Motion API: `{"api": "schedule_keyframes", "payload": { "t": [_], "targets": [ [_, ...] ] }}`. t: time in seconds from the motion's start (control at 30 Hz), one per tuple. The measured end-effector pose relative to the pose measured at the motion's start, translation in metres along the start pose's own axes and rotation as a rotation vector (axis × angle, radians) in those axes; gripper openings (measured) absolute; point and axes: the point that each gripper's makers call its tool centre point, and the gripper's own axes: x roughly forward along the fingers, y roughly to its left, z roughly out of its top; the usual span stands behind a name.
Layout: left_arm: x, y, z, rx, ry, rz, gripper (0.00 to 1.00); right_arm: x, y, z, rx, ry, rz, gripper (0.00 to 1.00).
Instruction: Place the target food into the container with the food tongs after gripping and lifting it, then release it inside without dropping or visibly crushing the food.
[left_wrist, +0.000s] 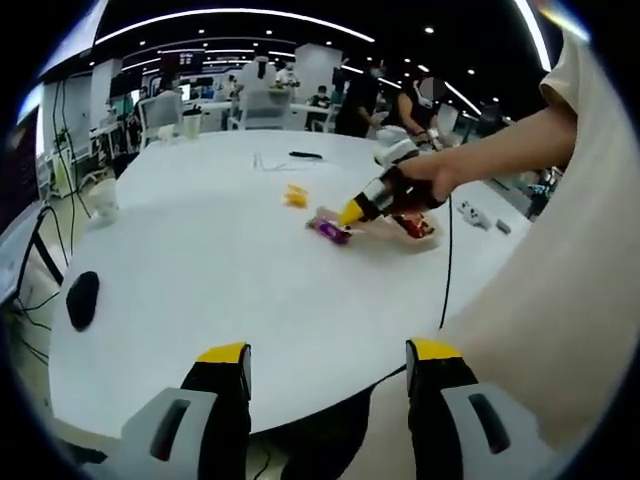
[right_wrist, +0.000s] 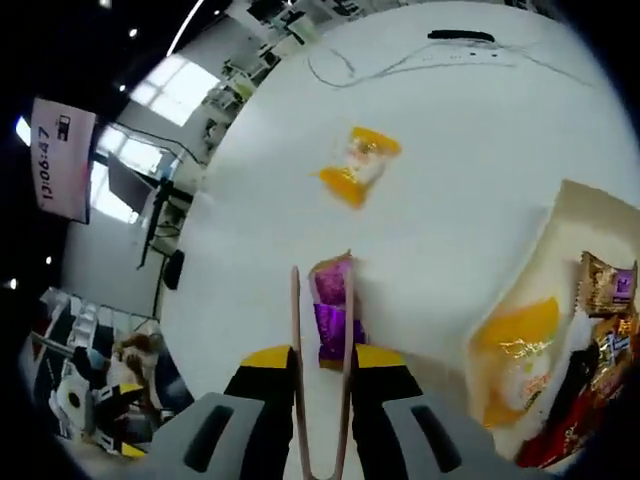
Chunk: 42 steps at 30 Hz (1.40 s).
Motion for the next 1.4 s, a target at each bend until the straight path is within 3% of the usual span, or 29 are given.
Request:
{"api": "schedule_keyframes", "payload": {
  "t": [0.17, 0.37, 0.43, 0.47, 0.5, 0.57, 0.67, 0.77, 1.1, 1.4],
  "targets": [
    [0.0, 0.001, 0.002, 0.005, -0.003, 0.001, 0.62, 0.004, 0.014, -0.001, -0.042, 0.014, 0.014, 0.2],
    [0.0, -0.001, 0.001, 0.01, -0.002, -0.005, 0.62, -0.009, 0.013, -0.002, -0.194, 0.03, -0.057, 0.2],
    [0.0, -0.002, 0.0, 0.007, -0.003, -0.008, 0.62, -0.015, 0.007, -0.009, -0.253, 0.068, -0.114, 0.2],
    [0.001, -0.002, -0.001, 0.007, -0.001, -0.01, 0.62, -0.02, -0.001, -0.014, -0.267, 0.106, -0.176, 0.2],
    [0.001, -0.002, -0.002, 0.007, 0.0, -0.011, 0.62, -0.021, -0.005, -0.015, -0.277, 0.104, -0.205, 0.2],
    [0.002, -0.003, -0.002, 0.003, -0.002, -0.017, 0.62, -0.022, -0.004, -0.02, -0.302, 0.12, -0.222, 0.2],
    [0.004, -0.003, -0.001, 0.008, -0.003, -0.03, 0.62, -0.026, -0.007, -0.025, -0.421, 0.166, -0.298, 0.2],
    [0.005, 0.0, 0.001, 0.015, -0.006, -0.038, 0.62, -0.026, -0.01, -0.021, -0.469, 0.179, -0.332, 0.2],
    [0.0, 0.016, 0.0, 0.016, -0.015, -0.036, 0.61, -0.016, -0.017, -0.011, -0.548, 0.255, -0.383, 0.21],
    [-0.004, 0.032, 0.002, 0.003, -0.035, -0.016, 0.61, -0.014, -0.019, -0.016, -0.529, 0.293, -0.388, 0.2]
  ]
}}
